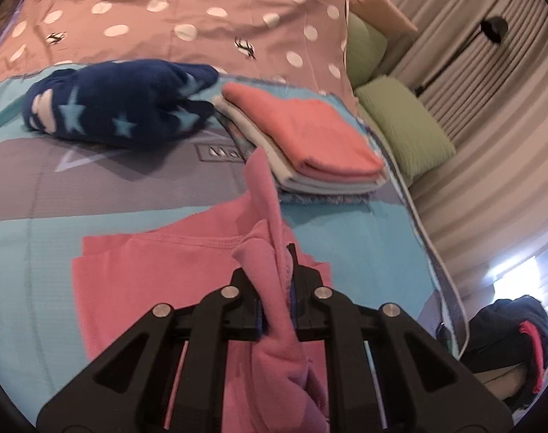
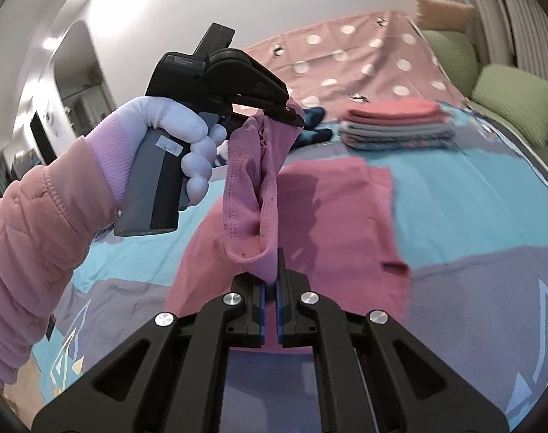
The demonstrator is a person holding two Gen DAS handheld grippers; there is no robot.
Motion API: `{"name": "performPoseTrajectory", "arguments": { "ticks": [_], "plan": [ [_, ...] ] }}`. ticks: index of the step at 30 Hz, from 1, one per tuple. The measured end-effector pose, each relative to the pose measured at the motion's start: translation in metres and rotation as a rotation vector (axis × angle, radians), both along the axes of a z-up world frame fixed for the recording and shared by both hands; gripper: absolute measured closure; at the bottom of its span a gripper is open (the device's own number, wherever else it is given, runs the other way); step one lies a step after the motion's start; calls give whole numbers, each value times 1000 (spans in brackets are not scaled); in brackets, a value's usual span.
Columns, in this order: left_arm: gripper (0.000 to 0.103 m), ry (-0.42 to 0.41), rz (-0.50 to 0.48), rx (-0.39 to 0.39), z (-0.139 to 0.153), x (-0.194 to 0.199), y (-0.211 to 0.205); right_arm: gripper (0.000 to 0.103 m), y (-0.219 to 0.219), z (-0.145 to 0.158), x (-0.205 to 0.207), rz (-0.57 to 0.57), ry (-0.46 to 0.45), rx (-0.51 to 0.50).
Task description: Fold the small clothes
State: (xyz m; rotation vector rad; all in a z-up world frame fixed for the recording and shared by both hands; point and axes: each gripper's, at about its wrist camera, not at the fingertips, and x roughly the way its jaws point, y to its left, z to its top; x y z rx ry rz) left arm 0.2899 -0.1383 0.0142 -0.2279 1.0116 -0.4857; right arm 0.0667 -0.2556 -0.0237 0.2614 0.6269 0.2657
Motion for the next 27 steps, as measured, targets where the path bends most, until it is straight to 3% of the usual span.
{"name": "performPoseTrajectory", "arguments": {
  "ticks": [9,17,23,27],
  "plan": [
    [93,26,-22,179,-30,11,-57,99,-33,-25,2,-36,93,77],
    [91,26,-38,278,-49,13,-81,99,-38,-32,0,-25,121,117],
    [81,-23,-84,238,-36,6,-99,98,-48,-43,1,-34,185,178],
    [66,-92,-133,206,-11,-10,-107,95,-57,-51,1,-45,237,225]
  ]
}}
